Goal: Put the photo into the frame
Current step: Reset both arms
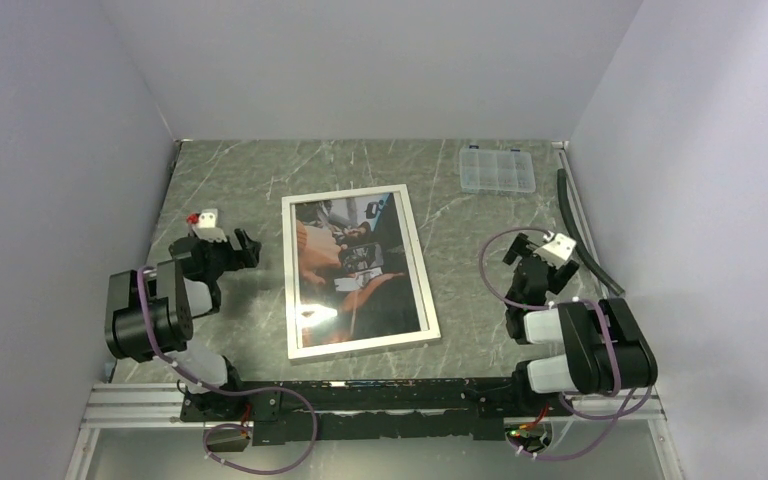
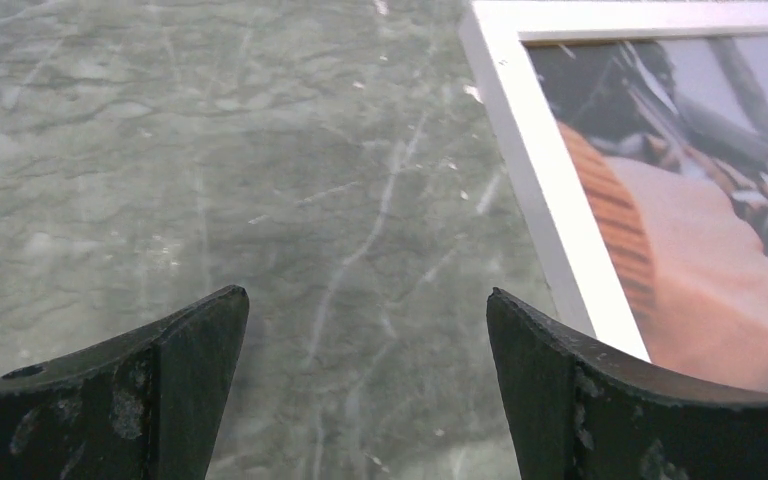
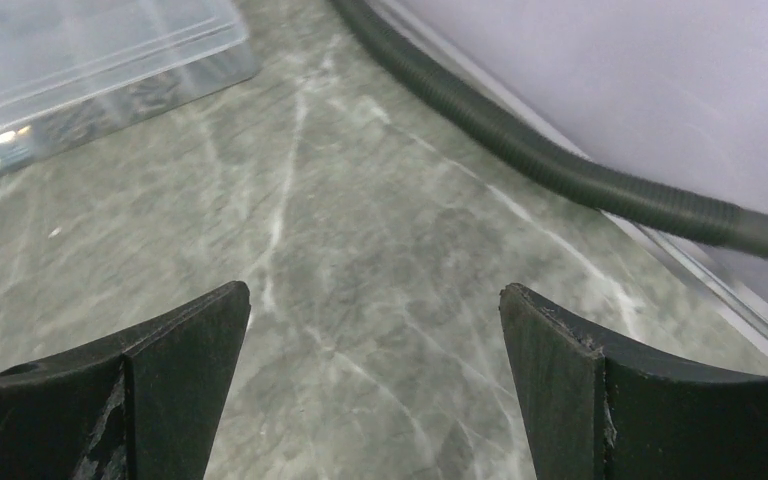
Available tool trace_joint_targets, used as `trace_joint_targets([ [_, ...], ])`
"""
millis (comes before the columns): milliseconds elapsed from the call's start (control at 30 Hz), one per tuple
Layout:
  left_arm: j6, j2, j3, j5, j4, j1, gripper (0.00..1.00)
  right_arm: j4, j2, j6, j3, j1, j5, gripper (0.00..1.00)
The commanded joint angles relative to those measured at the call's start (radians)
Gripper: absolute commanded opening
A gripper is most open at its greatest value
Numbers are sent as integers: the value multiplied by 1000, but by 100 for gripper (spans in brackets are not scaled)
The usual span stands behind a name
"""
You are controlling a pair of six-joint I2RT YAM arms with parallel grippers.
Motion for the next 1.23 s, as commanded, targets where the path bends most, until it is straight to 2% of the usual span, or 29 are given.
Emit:
trace_joint_targets([
  [0,56,7,-92,-104,311,-83,95,265,68,-147,-18,-4,-265,100],
  [33,38,56,-110,-113,406,-93,95,363,116,-164,-44,-4,-286,100],
  [67,49,35,-91,-119,313,-96,95,489,161,-182,-58,-4,-289,100],
  [100,71,-2,-52,-136,175,-102,95,466,162,-188,-53,0,-288,100],
  [167,56,43,-2,-176,178,-112,95,219,120,-140,31,-4,-264,100],
  [200,75,17,13,-204,101,-127,95,105,139,-127,107,-12,-257,100],
  [300,76,28,15,-241,98,-150,95,50,133,-102,130,-59,-337,100],
  [367,78,21,12,-246,103,-156,95,114,141,-123,110,-61,-333,100],
  [400,71,33,4,-249,139,-156,95,113,131,-119,104,-60,-332,100],
  [467,80,17,11,-246,91,-156,95,110,132,-115,106,-59,-326,100],
  [533,78,25,8,-247,115,-157,95,125,130,-119,98,-57,-318,100],
  [1200,76,27,7,-248,121,-156,95,110,137,-121,109,-54,-321,100],
])
